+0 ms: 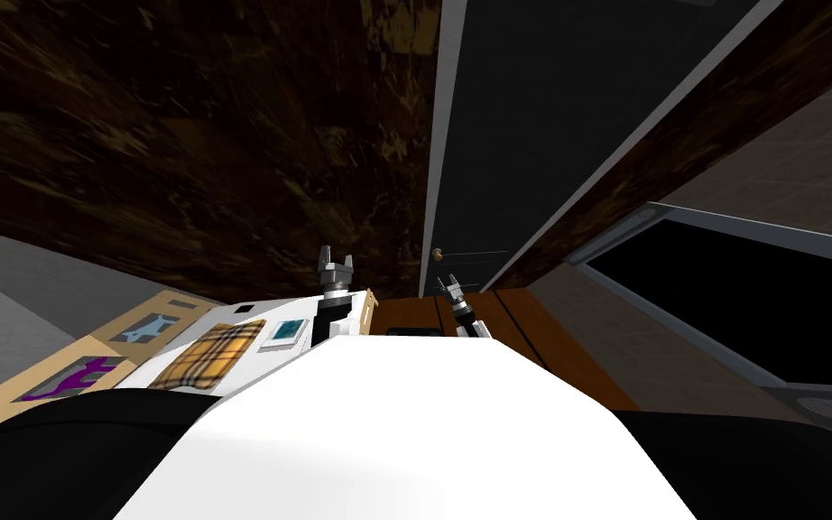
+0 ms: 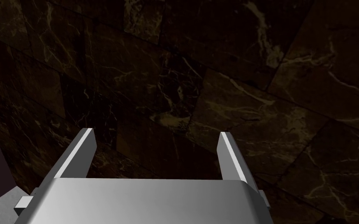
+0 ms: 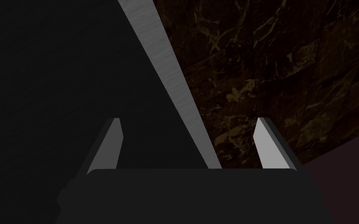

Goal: Pull the door open

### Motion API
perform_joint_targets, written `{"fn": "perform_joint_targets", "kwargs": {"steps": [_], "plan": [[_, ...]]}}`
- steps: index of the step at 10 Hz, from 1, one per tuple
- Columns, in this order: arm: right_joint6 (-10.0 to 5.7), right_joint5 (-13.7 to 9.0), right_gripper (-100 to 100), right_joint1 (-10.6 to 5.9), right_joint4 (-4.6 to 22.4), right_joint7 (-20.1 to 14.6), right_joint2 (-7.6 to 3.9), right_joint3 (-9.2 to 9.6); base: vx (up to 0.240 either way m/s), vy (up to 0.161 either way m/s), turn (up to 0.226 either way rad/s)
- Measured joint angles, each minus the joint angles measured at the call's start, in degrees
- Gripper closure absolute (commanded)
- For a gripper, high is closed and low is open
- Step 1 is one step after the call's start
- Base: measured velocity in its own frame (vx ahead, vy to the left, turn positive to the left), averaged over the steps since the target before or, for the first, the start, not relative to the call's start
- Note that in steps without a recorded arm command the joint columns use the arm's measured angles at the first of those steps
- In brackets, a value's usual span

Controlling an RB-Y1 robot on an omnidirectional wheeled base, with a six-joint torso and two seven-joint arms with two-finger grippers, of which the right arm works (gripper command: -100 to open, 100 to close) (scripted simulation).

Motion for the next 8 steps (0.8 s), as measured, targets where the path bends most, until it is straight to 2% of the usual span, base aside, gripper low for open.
{"fn": "perform_joint_targets", "kwargs": {"steps": [3, 5, 8], "plan": [[-0.81, 1.8, -100, -0.35, 2.5, 2.1, -0.19, 0.29, 0.109, -0.009, -0.064], [-1.55, 3.0, -100, -1.52, 5.4, 3.8, -0.05, 0.35, 0.142, -0.003, -0.16], [-2.47, 5.1, -100, -2.17, 8.5, 6.2, -0.12, 0.67, 0.118, -0.005, -0.141]]}}
